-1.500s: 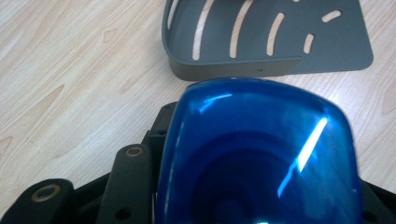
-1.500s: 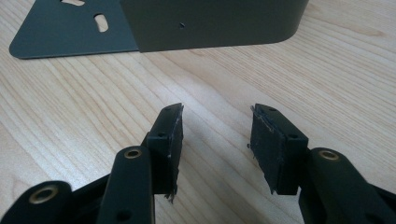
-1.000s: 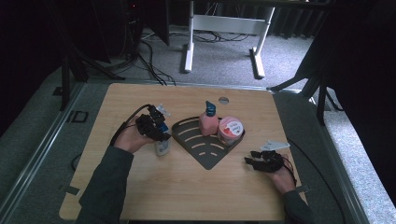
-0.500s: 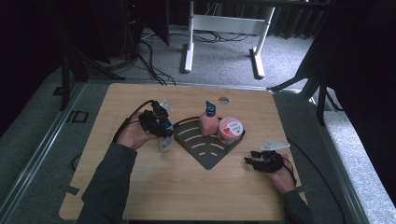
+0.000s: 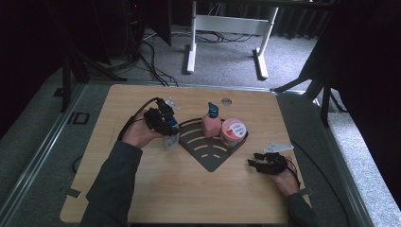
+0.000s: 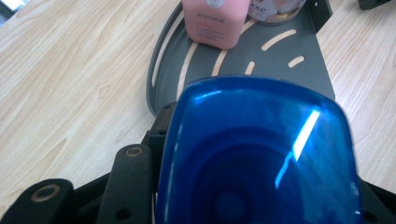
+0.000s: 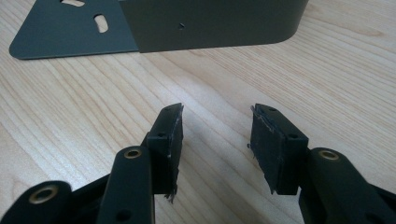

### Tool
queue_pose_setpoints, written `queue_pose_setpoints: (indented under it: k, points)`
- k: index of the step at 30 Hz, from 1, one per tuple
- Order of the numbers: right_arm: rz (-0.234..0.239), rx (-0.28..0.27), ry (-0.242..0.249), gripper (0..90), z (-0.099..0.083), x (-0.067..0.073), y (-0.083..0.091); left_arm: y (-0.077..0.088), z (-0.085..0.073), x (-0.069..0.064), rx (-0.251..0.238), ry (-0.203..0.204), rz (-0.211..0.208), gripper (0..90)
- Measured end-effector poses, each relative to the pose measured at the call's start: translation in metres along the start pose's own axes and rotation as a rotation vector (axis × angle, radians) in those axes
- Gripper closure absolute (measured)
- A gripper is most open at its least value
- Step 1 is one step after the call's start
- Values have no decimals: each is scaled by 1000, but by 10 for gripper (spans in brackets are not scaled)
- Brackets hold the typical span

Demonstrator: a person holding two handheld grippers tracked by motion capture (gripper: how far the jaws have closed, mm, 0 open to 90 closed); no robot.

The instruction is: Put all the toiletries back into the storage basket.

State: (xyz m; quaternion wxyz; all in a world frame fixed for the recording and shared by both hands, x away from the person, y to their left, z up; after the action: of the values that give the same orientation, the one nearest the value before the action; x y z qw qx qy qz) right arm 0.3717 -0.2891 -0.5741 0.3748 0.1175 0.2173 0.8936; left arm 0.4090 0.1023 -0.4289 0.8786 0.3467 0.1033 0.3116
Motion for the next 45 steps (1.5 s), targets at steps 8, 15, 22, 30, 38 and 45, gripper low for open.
queue_pose_setpoints:
  k: [8, 15, 22, 30, 38, 45]
  points:
    - [0, 0, 0, 536, 0, 0, 0, -3, 7, -1, -10, -3, -1, 559]
    - [0, 0, 0, 535, 0, 0, 0, -9, 11, -2, -14, 4, -4, 559]
    - [1, 0, 1, 536, 0, 0, 0, -14, 14, -1, -20, 8, 2, 559]
    - [0, 0, 0, 536, 0, 0, 0, -20, 22, -3, -32, 2, 10, 559]
    - [1, 0, 1, 536, 0, 0, 0, -27, 29, -6, -34, -5, 11, 559]
    - [1, 0, 2, 536, 0, 0, 0, -35, 32, -6, -27, -13, 30, 559]
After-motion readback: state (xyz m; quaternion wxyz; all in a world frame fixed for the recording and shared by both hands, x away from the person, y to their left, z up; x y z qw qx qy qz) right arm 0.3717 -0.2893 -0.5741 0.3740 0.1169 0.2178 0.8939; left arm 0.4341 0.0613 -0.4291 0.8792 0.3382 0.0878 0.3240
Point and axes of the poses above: each handheld gripper's, and its own axes: y roughly backward along the jaws, z roughly out of its top, x roughly to its left, the point moved 3 cm from there along -y, roughly forward along the jaws, and after that the axes turned 15 degrees about -x, right-handed, at the moved point
